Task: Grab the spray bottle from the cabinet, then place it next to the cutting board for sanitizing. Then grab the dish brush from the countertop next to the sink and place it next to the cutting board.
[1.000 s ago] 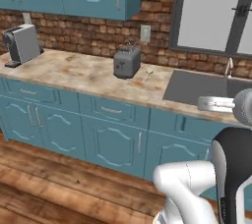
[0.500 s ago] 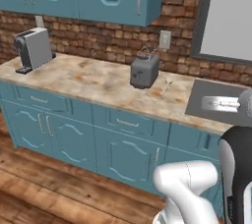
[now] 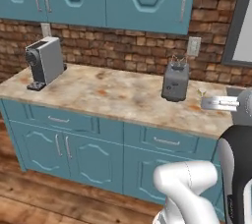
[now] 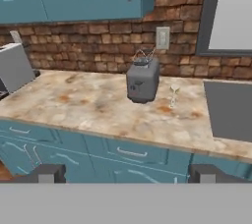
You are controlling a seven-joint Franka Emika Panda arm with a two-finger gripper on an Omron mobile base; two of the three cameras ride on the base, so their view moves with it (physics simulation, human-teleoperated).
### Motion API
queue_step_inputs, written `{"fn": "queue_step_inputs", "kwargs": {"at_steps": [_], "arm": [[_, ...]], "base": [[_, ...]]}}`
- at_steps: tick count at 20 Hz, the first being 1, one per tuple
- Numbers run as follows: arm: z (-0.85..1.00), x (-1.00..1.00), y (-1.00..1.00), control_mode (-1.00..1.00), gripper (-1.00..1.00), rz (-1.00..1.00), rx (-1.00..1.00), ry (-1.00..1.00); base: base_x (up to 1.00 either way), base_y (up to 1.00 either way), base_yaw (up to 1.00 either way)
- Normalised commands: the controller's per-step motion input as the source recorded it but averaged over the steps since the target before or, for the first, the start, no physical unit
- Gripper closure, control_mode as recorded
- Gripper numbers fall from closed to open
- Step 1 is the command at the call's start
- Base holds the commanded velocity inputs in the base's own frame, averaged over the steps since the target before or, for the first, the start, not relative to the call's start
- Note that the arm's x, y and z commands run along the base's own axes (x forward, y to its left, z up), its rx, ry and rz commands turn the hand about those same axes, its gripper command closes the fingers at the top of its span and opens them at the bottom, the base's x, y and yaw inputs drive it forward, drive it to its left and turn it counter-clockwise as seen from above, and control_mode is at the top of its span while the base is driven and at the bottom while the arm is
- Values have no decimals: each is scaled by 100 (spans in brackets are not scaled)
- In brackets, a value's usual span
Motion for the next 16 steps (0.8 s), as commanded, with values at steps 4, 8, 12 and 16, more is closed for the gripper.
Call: {"fn": "queue_step_inputs", "kwargs": {"at_steps": [4,8,12,16], "arm": [[0,0,0,100,-100,0,0,0],[0,0,0,100,-100,0,0,0],[0,0,0,100,-100,0,0,0],[0,0,0,100,-100,0,0,0]], "base": [[59,51,-35],[45,1,-40],[18,-11,-46],[11,-19,-45]]}}
